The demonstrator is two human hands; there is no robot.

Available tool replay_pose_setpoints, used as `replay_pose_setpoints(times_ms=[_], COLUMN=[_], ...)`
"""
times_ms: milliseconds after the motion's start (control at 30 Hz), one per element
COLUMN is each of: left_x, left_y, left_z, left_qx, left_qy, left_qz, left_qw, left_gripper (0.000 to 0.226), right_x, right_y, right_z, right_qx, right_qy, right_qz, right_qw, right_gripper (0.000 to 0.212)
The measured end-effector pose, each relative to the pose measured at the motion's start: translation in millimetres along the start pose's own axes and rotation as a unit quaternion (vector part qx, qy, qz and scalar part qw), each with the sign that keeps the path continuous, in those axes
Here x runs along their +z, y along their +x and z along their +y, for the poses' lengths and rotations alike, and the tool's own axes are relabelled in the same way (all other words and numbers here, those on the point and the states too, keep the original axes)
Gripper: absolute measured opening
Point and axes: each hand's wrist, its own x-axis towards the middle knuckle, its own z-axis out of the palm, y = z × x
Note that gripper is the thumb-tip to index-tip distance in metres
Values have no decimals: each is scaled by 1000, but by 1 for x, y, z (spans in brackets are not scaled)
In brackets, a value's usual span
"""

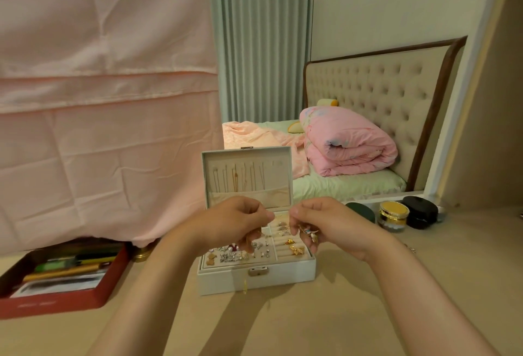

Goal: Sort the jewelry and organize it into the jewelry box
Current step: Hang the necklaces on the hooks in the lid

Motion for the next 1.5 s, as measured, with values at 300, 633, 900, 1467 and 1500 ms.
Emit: replay_pose_setpoints(times_ms=[300,633,900,1467,1500], left_x=[-22,-30,-36,-83,-86], left_y=[-22,-17,7,71,80], left_z=[-2,28,86,47,45], left_qx=[-66,111,106,98,100], left_qy=[88,-235,-61,-215,-193], left_qz=[7,-104,-82,64,97], left_qw=[994,960,989,970,971], left_gripper=[48,23,20,21,19], right_x=[0,0,1,-41,-44], right_y=[-16,-23,1,86,94], right_z=[5,5,-64,-99,-98], right_qx=[21,27,-48,-68,-75], right_qy=[152,98,148,-16,-34], right_qz=[45,-37,-43,129,140], right_qw=[987,994,987,989,987], right_gripper=[53,39,26,29,30])
